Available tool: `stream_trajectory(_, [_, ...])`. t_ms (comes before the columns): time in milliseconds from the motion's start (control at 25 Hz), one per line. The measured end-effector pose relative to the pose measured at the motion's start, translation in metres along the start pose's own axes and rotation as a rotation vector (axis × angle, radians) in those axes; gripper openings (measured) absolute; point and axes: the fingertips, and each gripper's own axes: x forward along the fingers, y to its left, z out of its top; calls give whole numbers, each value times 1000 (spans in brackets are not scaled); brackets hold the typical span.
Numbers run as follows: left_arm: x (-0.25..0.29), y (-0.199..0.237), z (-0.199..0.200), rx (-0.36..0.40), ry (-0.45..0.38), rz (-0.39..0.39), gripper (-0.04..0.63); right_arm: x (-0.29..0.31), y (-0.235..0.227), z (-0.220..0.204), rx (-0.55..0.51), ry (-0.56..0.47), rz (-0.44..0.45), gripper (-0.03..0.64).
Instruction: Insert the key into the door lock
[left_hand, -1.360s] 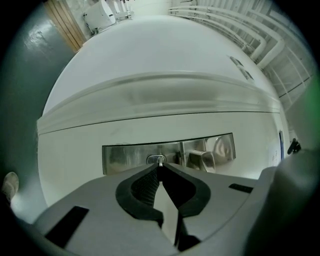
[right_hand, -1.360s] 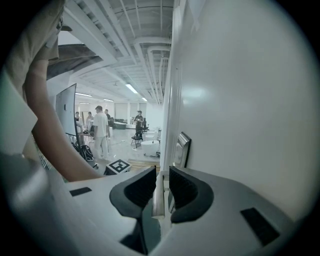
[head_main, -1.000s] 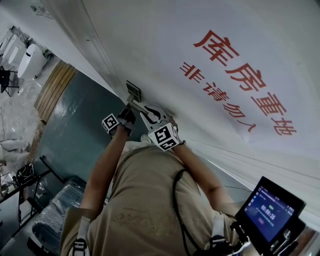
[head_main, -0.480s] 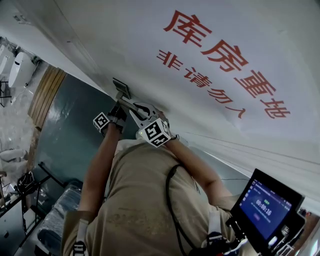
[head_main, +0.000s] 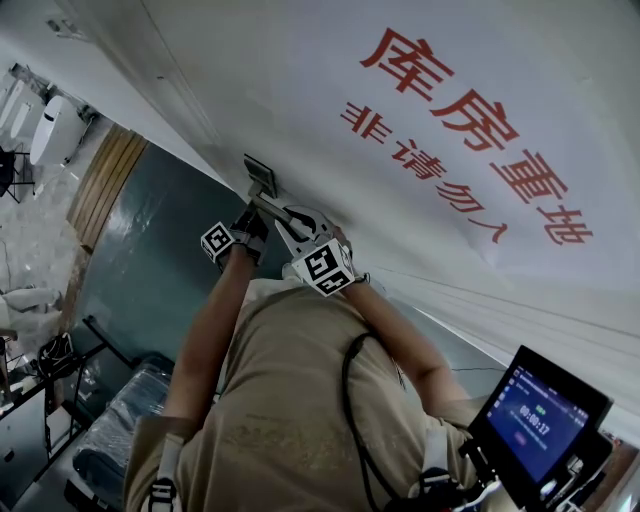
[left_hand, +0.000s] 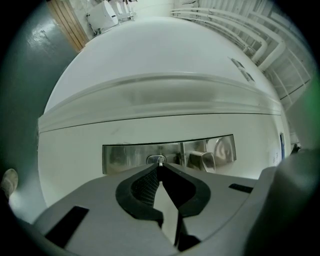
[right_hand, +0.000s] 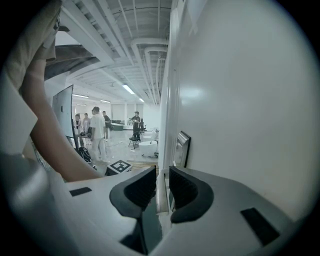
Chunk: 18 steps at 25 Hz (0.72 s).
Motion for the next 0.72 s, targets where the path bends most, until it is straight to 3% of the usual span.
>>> stream_trajectory(200, [-3,17,1,-24,4,22,34,0,1,0,-3,1,0,78])
stream_trajectory(720, [0,3,0,37,40,13,34,4,6,0,-8,9,17,78])
